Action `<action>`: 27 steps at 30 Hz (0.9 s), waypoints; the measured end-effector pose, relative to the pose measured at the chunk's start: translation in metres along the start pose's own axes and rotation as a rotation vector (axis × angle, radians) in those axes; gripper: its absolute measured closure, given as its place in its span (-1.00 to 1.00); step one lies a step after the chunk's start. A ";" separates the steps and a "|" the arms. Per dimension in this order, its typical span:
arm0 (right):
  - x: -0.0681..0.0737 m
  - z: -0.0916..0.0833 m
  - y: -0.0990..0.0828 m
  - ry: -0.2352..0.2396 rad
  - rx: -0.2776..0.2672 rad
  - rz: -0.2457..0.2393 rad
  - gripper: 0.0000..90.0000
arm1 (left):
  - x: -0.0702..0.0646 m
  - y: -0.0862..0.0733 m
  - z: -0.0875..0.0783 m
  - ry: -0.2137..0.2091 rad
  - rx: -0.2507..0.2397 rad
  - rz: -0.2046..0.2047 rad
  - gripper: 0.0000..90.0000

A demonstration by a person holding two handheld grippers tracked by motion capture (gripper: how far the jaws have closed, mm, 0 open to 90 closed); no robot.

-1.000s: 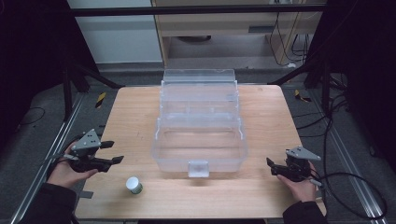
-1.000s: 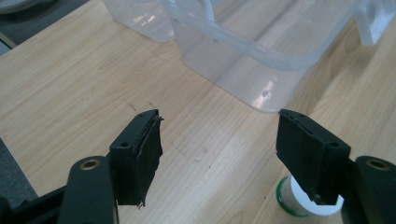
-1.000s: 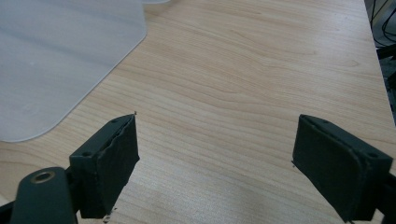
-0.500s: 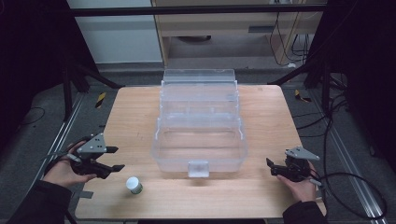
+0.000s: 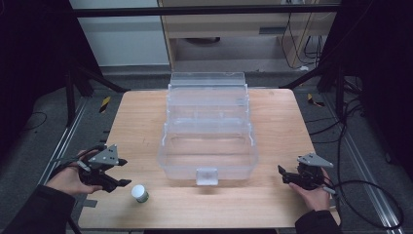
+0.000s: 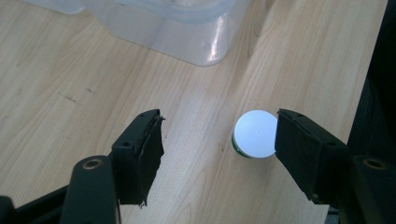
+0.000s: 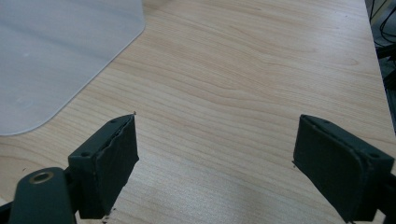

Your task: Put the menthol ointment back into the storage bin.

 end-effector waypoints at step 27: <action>0.001 0.000 -0.001 0.005 0.020 0.002 -0.69 | -0.019 -0.001 0.024 -0.079 0.135 0.087 -0.29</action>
Point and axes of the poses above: each handheld gripper's, and its own axes: z roughly forward along the jaws, y roughly out of its top, x roughly to its left, the point moved 5 cm from there along z, roughly forward along the jaws, and after that the axes turned 7 degrees about -z, right-handed, at the moved point
